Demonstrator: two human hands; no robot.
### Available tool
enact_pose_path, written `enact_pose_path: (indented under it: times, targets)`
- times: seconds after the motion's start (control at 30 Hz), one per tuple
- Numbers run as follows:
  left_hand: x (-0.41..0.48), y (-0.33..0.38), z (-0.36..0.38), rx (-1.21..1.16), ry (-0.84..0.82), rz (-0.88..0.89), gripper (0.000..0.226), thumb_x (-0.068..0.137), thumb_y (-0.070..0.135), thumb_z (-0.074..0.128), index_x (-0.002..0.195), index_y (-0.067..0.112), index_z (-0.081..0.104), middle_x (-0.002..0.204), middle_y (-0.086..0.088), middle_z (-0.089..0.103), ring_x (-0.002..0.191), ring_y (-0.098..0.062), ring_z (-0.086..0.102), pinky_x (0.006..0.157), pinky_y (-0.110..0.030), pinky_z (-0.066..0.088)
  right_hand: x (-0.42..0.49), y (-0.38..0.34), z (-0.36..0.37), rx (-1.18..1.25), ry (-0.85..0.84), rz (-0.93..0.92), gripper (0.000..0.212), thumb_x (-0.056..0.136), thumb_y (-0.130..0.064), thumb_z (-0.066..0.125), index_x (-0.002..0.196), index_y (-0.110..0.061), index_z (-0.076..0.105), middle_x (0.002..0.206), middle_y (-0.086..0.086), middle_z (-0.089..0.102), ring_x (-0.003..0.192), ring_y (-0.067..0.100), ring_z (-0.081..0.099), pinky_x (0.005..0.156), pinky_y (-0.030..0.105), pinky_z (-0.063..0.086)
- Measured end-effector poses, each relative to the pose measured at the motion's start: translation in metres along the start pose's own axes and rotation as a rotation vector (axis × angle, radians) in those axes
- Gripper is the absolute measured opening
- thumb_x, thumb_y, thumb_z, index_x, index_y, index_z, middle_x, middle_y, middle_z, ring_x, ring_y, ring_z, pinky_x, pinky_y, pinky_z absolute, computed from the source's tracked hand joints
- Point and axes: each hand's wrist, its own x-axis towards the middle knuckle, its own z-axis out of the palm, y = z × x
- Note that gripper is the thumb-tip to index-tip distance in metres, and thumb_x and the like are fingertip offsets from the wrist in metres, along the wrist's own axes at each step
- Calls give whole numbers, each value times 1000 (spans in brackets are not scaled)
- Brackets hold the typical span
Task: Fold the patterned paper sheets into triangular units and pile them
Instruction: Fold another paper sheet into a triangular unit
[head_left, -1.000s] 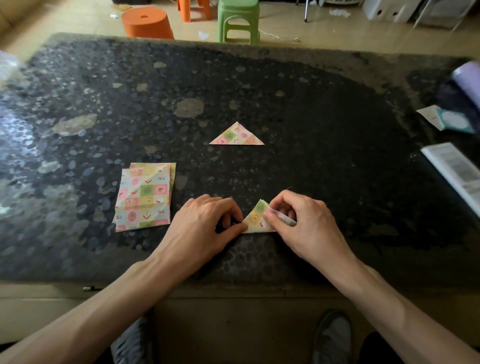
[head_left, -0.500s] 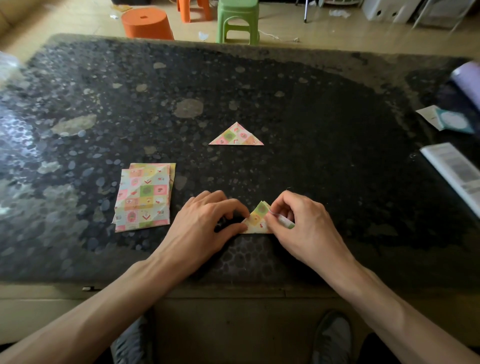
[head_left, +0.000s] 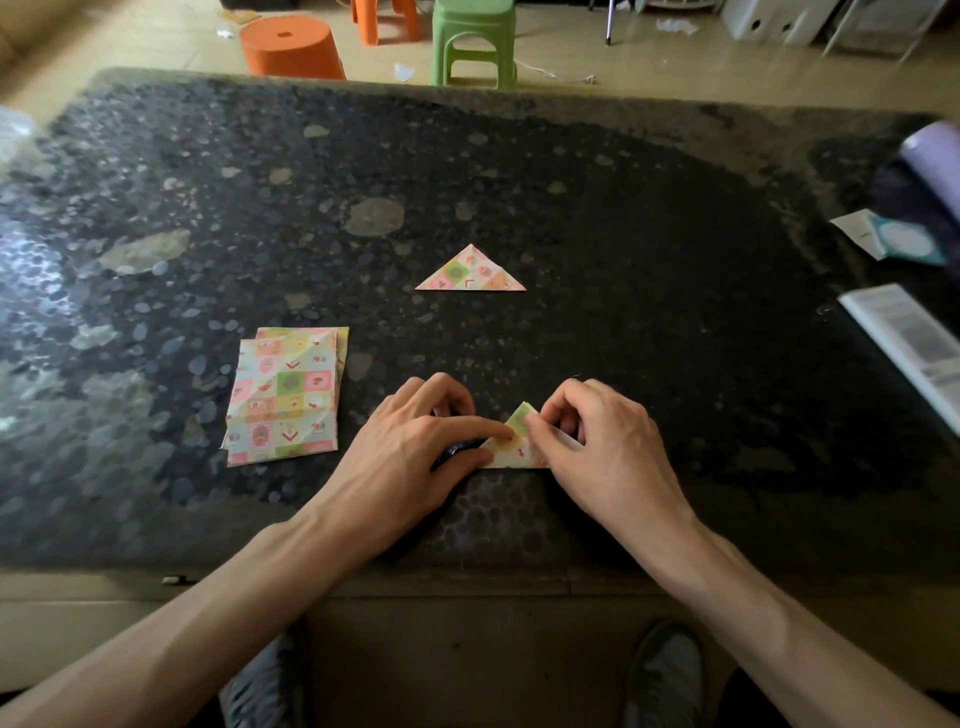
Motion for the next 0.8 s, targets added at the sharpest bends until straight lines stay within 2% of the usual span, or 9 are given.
enact_pose_path:
  times: [0.33, 0.57, 0.8]
  targets:
    - [0, -1, 1, -1, -3, -7, 31, 96, 47, 59, 126, 45, 69, 113, 15, 49, 99, -8, 48, 85, -35, 52, 1, 1, -4, 50, -20, 38, 20, 92, -34, 76, 79, -30, 61, 87, -13, 53, 72, 2, 52, 56, 12, 35]
    - [-1, 2, 1, 9, -5, -19, 34, 97, 58, 54, 125, 47, 68, 114, 18, 46, 100, -5, 46, 87, -30, 49, -1, 3, -8, 67, -44, 27, 15, 91, -35, 77, 92, -32, 62, 94, -15, 52, 76, 2, 54, 60, 12, 39]
    - [0, 2, 5, 33, 6, -36, 36, 97, 57, 53, 130, 48, 65, 115, 16, 47, 99, -5, 44, 87, -33, 49, 1, 5, -10, 107, -76, 35, 13, 92, -32, 77, 98, -33, 65, 96, -16, 52, 80, 2, 55, 63, 11, 38]
